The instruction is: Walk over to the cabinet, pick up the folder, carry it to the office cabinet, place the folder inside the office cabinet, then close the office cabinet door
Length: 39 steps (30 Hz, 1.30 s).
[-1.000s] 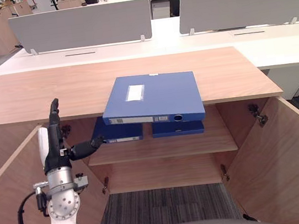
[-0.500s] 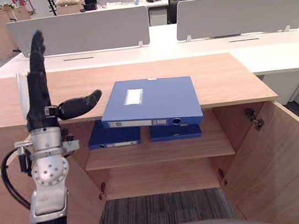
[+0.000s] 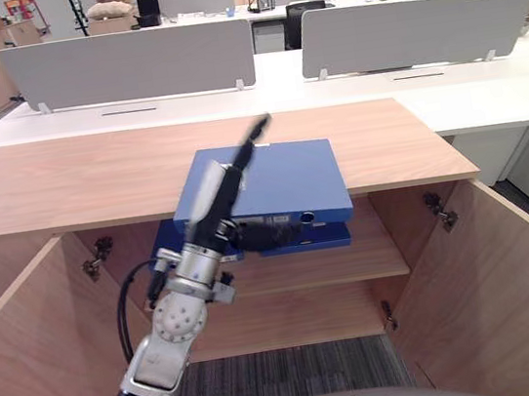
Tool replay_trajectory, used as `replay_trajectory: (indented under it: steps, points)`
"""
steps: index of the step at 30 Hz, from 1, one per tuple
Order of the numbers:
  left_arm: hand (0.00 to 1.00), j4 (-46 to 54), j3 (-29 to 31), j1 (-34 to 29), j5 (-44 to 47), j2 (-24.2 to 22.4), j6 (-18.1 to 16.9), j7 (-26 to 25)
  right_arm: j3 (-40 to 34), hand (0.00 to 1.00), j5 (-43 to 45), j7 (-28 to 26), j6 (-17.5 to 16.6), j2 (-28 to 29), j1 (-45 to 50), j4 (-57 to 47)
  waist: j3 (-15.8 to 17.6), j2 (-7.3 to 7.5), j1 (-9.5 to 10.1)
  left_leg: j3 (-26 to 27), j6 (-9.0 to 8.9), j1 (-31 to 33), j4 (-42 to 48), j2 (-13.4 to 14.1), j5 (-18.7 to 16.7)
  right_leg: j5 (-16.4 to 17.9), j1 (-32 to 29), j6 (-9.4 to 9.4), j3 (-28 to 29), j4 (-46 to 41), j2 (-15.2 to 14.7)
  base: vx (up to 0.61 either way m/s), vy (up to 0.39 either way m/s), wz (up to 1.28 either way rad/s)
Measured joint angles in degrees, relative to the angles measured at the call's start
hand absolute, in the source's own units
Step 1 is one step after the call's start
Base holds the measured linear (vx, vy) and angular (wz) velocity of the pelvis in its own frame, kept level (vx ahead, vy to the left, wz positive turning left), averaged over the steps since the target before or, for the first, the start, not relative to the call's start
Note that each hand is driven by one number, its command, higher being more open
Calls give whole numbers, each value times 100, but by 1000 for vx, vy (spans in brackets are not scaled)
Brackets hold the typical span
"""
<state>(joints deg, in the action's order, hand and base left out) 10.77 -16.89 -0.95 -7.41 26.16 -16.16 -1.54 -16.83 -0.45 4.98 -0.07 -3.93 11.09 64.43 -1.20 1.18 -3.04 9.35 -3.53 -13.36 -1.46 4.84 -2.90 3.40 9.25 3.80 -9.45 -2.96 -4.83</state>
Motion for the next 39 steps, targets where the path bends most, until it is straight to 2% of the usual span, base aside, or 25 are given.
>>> replay_trajectory:
  steps: [3, 15, 26, 31, 39]
  points:
    - [100, -251, -5, 0, -21, 103, 122, 61, -1, 100, 1, 10, 0, -30, -12, -4, 50, -64, -46, 68, -8, -36, -31, 12, -7, -18, 0, -3, 50, 40, 19, -6, -2, -10]
    - [100, -251, -443, 252, -1142, 350, 109, -58, 9, 100, -51, 61, 5, -42, -23, 0, 57, -63, -64, 36, 22, -67, -59, -40, -68, -83, 166, 28, -13, 300, -7, 8, -1, 1]
    - [100, -203, -527, 326, -2030, 235, 95, -434, 7, 100, 61, 67, 3, -45, -56, 1, 193, -61, -79, 34, 42, -59, -61, -90, -79, -135, 201, 67, -29, 394, -57, 0, 0, 0]
    - [100, -49, -526, 328, -2259, -77, 121, -471, -2, 100, 72, 72, 2, -39, -142, 120, 220, -32, -69, 46, 69, -35, -7, -98, -122, -124, 193, 80, 8, 369, -73, 0, -1, -1]
    - [100, 64, -529, 218, -3062, -166, 183, -939, 0, 100, 282, 76, 2, -45, -129, 126, 244, -50, -65, 57, 72, -51, 23, -103, -144, -100, 181, 67, 5, 295, -87, 0, -1, 0]
